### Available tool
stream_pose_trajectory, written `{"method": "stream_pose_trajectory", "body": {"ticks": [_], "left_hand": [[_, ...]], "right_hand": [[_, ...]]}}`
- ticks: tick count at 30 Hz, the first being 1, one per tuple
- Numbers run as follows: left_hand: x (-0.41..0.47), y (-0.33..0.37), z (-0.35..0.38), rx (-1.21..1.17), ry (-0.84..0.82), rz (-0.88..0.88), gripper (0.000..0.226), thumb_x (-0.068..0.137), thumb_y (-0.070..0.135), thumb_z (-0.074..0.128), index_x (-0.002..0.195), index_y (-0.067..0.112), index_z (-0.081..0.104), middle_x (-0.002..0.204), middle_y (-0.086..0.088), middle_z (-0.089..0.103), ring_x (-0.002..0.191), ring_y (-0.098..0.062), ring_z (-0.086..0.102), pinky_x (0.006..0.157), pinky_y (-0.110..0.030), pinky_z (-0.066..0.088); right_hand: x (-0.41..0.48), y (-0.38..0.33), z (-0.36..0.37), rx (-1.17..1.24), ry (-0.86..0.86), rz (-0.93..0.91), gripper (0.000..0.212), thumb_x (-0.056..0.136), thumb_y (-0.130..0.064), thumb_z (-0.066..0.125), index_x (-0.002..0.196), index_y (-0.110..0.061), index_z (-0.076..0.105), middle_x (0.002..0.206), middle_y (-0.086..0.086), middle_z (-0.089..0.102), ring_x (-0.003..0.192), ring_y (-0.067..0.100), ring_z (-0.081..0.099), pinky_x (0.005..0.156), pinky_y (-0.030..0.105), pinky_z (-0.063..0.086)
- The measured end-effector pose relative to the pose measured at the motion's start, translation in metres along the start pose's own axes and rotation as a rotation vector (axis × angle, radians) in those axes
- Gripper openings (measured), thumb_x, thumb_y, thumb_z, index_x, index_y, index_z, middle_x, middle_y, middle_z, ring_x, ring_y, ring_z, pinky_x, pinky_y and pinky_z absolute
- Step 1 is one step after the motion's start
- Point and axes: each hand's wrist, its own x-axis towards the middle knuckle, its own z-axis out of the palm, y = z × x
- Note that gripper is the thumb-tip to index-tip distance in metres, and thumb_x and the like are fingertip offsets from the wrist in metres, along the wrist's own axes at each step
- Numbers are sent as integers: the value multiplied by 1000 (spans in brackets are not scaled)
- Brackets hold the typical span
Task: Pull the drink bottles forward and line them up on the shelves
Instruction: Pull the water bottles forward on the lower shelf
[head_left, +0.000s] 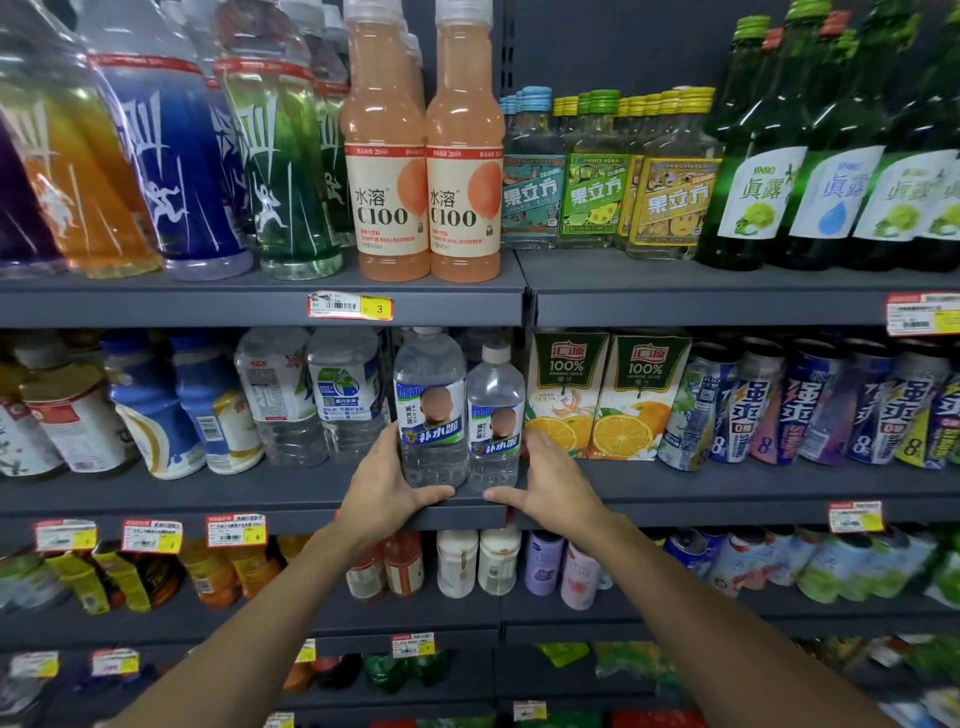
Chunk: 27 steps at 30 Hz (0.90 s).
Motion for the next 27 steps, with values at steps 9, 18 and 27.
{"method": "stream_pose_trajectory", "body": {"ticks": [9,18,27], "left_hand": [[2,-5,-6,48,-29,39,90,59,57,89,130,30,41,117,20,52,107,-1,50,87,-22,43],[1,-11,-6,78,-42,75,89,60,62,86,130,35,38,119,21,50,106,3,47,88,-21,42],[3,-7,-11,65,-73,58,82,61,55,88,123,38,37,103,37,47,96,11,47,72,2,37]], "right_hand": [[1,6,-1,-88,-67,-82,74,83,-68,65,136,-19,48,124,-1,55,114,17,53,91,32,45],[0,10,1,-65,-44,-95,60,85,-67,63,120,-20,52,96,-20,36,90,2,39,75,21,32],[7,8,-8,-58,-97,-120,49,83,-61,72,113,-26,53,88,-24,38,78,-5,44,66,14,32]]}}
